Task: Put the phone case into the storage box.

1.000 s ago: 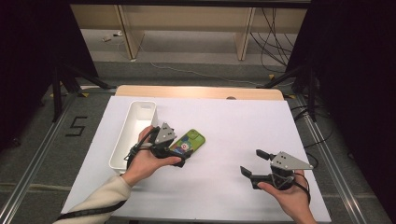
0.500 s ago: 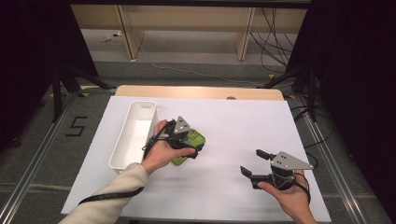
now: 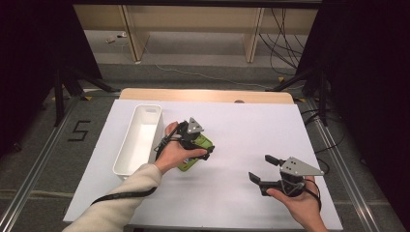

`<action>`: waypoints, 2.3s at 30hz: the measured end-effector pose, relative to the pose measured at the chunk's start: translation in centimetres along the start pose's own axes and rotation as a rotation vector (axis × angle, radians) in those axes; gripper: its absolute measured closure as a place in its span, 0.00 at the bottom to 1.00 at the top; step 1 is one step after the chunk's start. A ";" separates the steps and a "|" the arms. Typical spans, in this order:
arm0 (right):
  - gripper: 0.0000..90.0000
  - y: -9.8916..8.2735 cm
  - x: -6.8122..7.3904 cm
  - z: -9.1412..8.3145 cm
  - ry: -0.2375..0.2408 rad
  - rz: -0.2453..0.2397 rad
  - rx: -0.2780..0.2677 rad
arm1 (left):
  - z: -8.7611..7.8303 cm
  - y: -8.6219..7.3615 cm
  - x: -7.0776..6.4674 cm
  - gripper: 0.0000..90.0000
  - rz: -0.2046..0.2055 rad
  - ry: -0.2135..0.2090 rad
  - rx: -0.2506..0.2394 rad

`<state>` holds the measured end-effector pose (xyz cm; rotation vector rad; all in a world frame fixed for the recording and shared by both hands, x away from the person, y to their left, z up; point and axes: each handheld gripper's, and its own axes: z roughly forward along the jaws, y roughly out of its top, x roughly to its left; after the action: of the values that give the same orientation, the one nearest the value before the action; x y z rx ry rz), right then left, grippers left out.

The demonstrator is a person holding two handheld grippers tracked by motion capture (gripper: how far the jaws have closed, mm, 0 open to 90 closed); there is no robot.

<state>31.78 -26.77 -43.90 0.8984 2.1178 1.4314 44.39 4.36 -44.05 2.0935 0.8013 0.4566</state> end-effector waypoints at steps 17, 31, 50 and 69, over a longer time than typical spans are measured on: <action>0.18 0.0 0.0 0.0 0.001 -0.001 -0.001 | 2.6 0.0 0.9 0.00 -0.005 0.018 0.059; 0.18 0.0 0.0 0.0 0.005 -0.001 -0.001 | 4.5 -0.5 1.9 0.00 -0.021 0.021 0.113; 0.18 0.0 0.0 0.0 0.006 -0.001 0.004 | 6.4 -0.7 2.2 0.00 -0.028 0.033 0.171; 0.19 0.0 -0.1 0.0 0.006 -0.002 0.006 | 7.1 -1.0 2.6 0.00 -0.033 0.028 0.211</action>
<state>31.83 -26.80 -43.96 0.8951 2.1275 1.4299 49.91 2.56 -48.93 2.2683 0.9330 0.3986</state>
